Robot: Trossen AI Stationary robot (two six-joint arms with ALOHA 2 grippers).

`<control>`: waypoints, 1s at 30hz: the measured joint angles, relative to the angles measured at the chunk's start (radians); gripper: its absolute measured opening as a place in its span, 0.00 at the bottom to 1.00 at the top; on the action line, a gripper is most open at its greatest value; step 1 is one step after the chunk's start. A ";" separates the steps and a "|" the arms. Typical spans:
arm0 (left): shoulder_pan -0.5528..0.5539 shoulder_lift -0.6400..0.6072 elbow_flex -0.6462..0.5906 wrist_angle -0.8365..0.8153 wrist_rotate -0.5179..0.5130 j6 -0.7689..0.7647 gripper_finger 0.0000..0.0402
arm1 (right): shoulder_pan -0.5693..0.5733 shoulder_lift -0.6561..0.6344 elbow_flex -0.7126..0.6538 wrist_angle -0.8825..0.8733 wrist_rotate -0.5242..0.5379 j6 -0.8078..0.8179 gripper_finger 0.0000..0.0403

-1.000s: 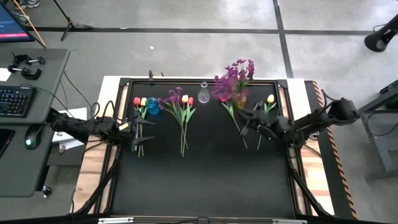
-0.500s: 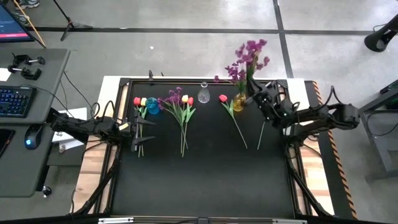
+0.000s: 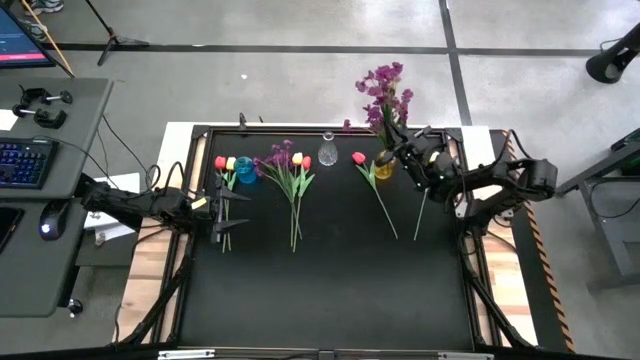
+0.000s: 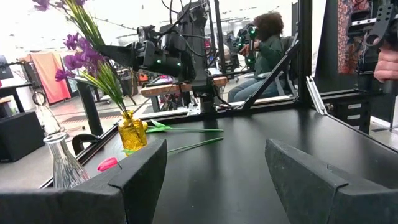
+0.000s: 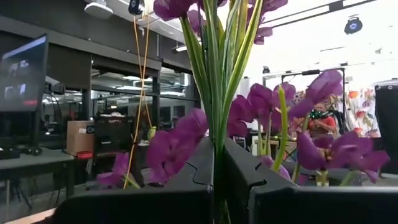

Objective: Sort flowers into vase by color
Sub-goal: Put the right purple flower into the yellow vase

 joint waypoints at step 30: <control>0.000 0.000 0.000 0.000 0.000 0.000 0.65 | 0.339 -0.306 0.043 -0.179 0.124 -0.395 0.00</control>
